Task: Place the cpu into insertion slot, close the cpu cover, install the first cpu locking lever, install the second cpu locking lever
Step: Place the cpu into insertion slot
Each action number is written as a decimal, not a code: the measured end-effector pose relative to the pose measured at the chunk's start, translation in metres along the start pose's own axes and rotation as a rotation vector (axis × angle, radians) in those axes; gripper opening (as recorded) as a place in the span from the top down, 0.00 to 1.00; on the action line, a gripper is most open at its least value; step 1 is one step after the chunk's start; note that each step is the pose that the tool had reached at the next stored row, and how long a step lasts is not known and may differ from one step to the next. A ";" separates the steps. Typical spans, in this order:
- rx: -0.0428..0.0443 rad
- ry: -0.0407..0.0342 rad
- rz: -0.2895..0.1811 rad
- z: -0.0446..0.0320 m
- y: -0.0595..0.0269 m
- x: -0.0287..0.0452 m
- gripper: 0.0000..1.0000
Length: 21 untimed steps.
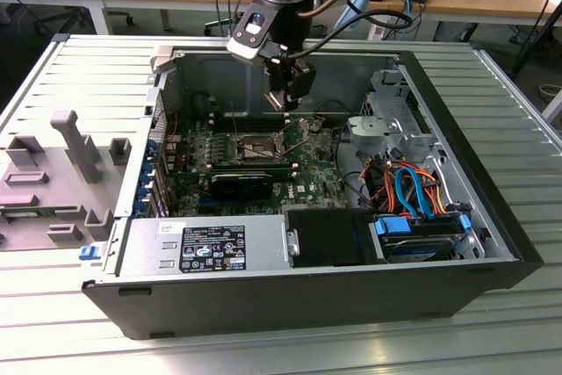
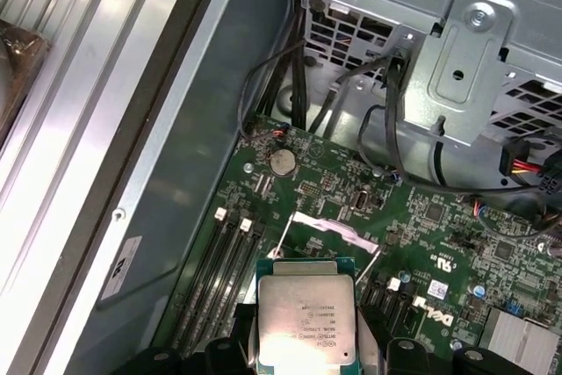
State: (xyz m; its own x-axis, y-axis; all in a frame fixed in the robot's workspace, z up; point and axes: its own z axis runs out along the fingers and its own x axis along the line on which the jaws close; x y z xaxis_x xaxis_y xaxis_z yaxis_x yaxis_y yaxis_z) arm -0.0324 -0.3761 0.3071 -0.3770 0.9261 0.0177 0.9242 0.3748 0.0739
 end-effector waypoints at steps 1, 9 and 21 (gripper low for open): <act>-0.0001 -0.0002 0.003 0.0000 0.0000 0.0000 0.46; -0.0005 -0.0019 0.025 0.0001 0.0000 0.0000 0.46; -0.0011 -0.0049 0.065 0.0003 0.0000 0.0000 0.46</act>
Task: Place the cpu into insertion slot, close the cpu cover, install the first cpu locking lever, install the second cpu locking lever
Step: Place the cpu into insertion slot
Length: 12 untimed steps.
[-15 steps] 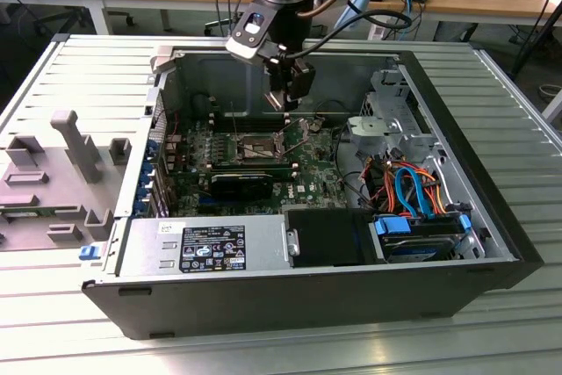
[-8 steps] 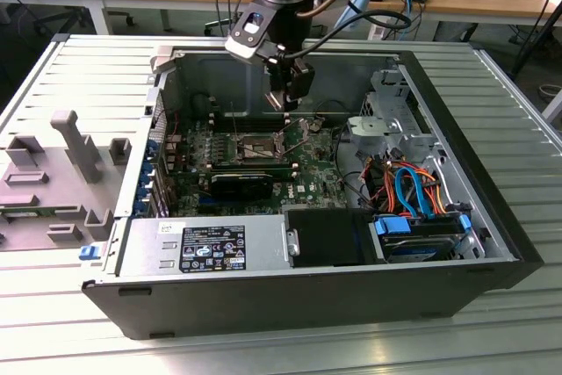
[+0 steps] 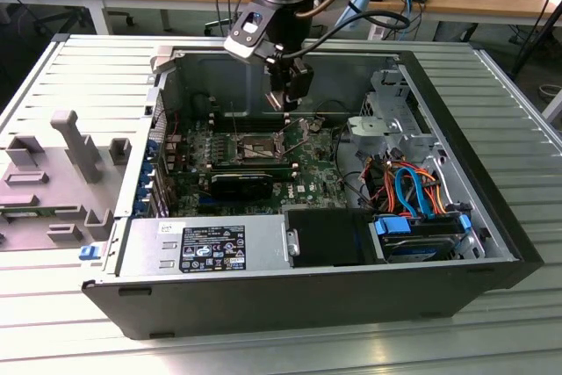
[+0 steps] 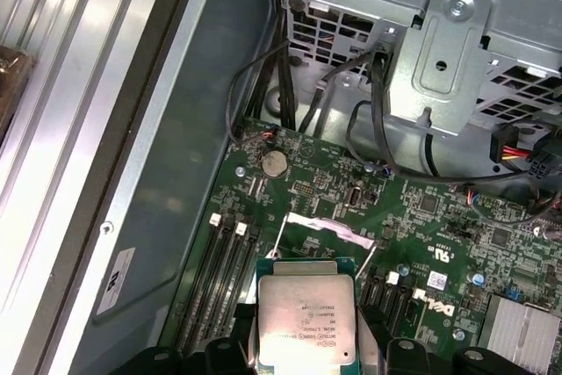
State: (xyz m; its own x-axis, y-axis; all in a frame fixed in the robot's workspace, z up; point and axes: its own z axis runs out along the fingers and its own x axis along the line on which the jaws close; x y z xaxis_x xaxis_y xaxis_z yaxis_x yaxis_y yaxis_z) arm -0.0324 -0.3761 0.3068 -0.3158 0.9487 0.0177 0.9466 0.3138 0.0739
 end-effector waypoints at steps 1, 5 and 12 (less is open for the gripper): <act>-0.0001 -0.0004 0.005 0.0000 0.0000 0.0000 0.46; -0.0004 -0.0017 0.023 0.0001 0.0000 0.0000 0.46; -0.0008 -0.0031 0.043 0.0002 0.0000 0.0000 0.46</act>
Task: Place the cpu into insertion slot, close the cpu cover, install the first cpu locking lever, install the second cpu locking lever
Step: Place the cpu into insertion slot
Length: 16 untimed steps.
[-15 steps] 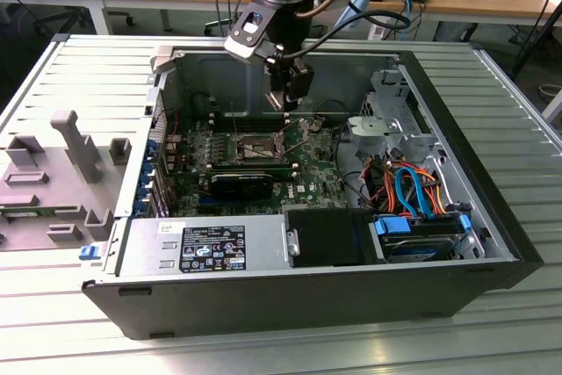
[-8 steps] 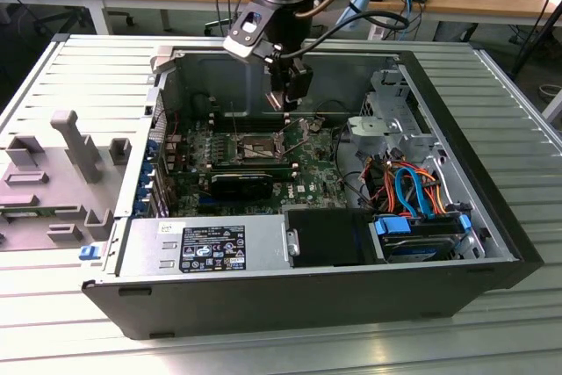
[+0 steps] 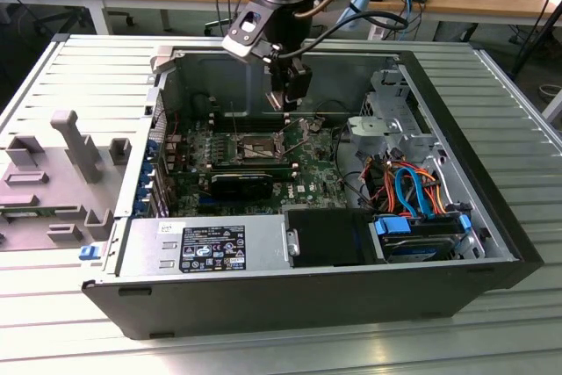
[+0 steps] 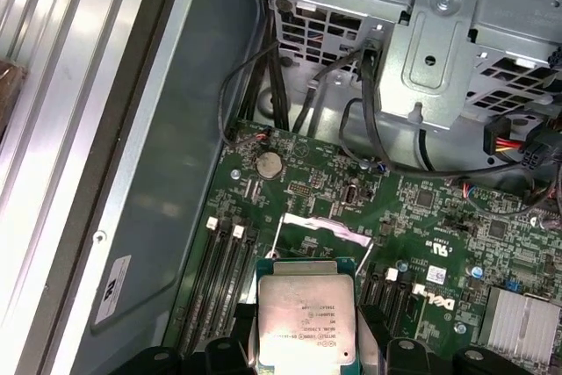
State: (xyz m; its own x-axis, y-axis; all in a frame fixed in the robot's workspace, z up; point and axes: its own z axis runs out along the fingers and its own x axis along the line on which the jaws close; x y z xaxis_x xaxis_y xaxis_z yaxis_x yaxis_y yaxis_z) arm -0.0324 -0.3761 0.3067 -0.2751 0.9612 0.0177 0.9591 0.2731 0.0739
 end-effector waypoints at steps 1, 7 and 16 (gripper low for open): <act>0.0000 -0.0002 0.002 0.0000 0.0000 0.0000 0.46; -0.0003 -0.0013 0.018 0.0001 0.0000 0.0000 0.46; -0.0008 -0.0034 0.046 0.0003 0.0000 0.0000 0.46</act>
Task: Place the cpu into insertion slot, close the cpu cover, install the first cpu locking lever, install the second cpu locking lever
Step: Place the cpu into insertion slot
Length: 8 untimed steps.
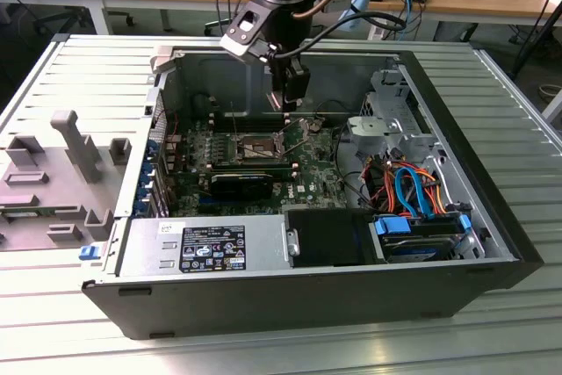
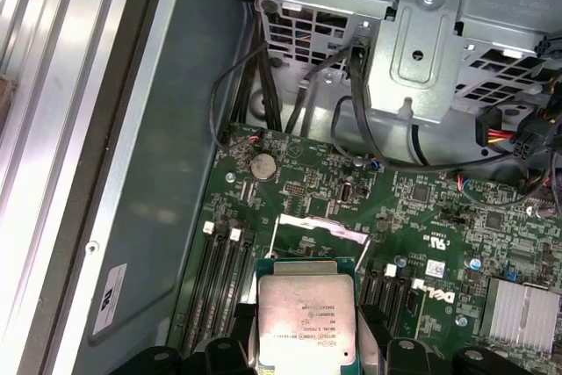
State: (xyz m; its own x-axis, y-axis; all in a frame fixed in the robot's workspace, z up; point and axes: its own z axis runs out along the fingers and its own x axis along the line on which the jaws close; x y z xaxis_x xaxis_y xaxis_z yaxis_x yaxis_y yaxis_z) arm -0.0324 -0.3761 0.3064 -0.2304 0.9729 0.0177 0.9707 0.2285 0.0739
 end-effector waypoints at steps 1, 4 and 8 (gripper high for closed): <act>0.0000 -0.0002 0.002 0.0000 0.0000 0.0000 0.46; -0.0001 -0.0008 0.010 0.0000 0.0000 0.0000 0.46; -0.0003 -0.0014 0.019 0.0001 0.0000 0.0000 0.46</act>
State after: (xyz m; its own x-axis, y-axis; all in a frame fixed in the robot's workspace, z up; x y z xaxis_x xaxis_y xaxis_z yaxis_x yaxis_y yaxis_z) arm -0.0325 -0.3761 0.3063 -0.2118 0.9772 0.0177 0.9749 0.2099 0.0738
